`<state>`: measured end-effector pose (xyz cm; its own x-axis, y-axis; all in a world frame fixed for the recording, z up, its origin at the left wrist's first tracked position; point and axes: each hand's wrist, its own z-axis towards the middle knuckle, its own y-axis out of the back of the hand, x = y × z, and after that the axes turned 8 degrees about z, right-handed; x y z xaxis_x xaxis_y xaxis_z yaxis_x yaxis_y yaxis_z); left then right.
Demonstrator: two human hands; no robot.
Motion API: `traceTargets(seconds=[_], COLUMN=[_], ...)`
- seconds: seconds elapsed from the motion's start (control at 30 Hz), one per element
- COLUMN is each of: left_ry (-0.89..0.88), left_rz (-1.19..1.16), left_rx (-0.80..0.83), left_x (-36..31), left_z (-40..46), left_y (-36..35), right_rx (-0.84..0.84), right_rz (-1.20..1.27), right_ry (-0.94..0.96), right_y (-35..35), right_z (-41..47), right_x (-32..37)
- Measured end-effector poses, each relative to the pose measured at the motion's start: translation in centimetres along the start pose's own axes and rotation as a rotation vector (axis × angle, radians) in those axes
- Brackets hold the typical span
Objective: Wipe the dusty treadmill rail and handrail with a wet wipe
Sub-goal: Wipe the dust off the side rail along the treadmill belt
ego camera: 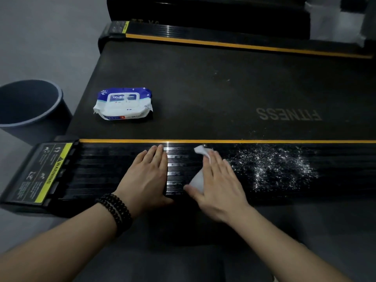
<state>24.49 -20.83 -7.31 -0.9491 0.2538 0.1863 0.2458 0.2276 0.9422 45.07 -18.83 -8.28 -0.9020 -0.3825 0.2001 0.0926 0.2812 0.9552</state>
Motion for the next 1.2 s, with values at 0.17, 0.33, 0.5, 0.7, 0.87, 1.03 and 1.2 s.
traceTargets(seconds=[0.17, 0.33, 0.5, 0.7, 0.87, 1.03, 1.2], left_ry=[-0.002, -0.002, -0.003, -0.006, 0.006, 0.009, 0.008], left_rz=[0.015, 0.0, 0.011, -0.003, -0.018, -0.005, -0.012], left_rx=[0.001, -0.002, -0.003, 0.003, -0.003, 0.007, 0.005], left_x=[0.0, 0.0, 0.0, 0.1, 0.0, -0.1, -0.1], left_z=[0.1, 0.1, 0.1, 0.0, 0.1, 0.1, 0.0], left_y=[0.0, 0.0, 0.0, 0.1, 0.0, 0.1, 0.1], right_rx=[-0.032, 0.018, -0.051, 0.024, 0.024, -0.013, -0.012], right_rz=[0.115, 0.024, 0.072, 0.058, -0.019, 0.044, 0.055], right_ry=[-0.028, 0.127, -0.09, 0.154, 0.046, 0.056, 0.169], right_y=[0.2, -0.5, 0.5, -0.7, -0.1, -0.7, -1.4], right_z=[3.9, 1.2, 3.5, 1.3, -0.2, 2.2, -1.3], right_x=[1.0, 1.0, 0.0, 2.2, 0.2, 1.9, 1.6])
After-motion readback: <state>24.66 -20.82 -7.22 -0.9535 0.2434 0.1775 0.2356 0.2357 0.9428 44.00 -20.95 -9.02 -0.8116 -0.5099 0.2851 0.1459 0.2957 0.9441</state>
